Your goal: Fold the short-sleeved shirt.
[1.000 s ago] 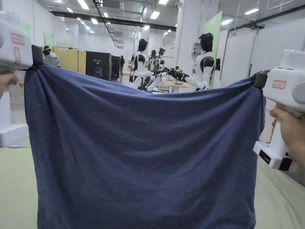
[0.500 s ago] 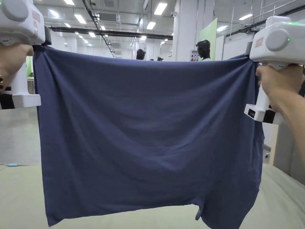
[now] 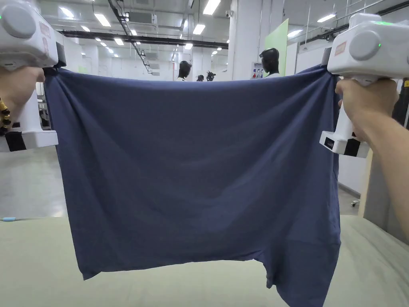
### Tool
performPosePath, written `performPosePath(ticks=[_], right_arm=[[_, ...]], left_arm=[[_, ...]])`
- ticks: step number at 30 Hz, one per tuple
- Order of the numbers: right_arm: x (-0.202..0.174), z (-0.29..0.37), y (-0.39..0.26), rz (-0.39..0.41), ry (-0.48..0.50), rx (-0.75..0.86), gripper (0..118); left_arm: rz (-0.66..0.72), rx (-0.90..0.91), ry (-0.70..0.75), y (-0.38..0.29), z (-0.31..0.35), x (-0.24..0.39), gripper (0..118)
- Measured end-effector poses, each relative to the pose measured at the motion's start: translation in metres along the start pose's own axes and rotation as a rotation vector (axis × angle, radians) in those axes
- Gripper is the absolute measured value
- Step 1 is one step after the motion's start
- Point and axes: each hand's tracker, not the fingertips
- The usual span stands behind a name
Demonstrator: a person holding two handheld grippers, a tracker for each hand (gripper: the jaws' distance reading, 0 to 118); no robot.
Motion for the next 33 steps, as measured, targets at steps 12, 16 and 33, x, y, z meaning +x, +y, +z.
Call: performPosePath(ticks=[12, 16, 33], right_arm=[[0.024, 0.007, -0.112, -0.079, 0.048, -0.137, 4], [0.026, 0.011, -0.145, -0.069, 0.037, -0.174, 4], [0.066, 0.142, -0.205, -0.098, 0.087, -0.216, 4]], left_arm=[[-0.015, -0.149, -0.027, -0.106, -0.018, -0.029, 2], [0.067, -0.204, -0.046, -0.142, -0.023, -0.038, 2], [0.083, -0.299, -0.106, -0.228, 0.088, -0.08, 2]])
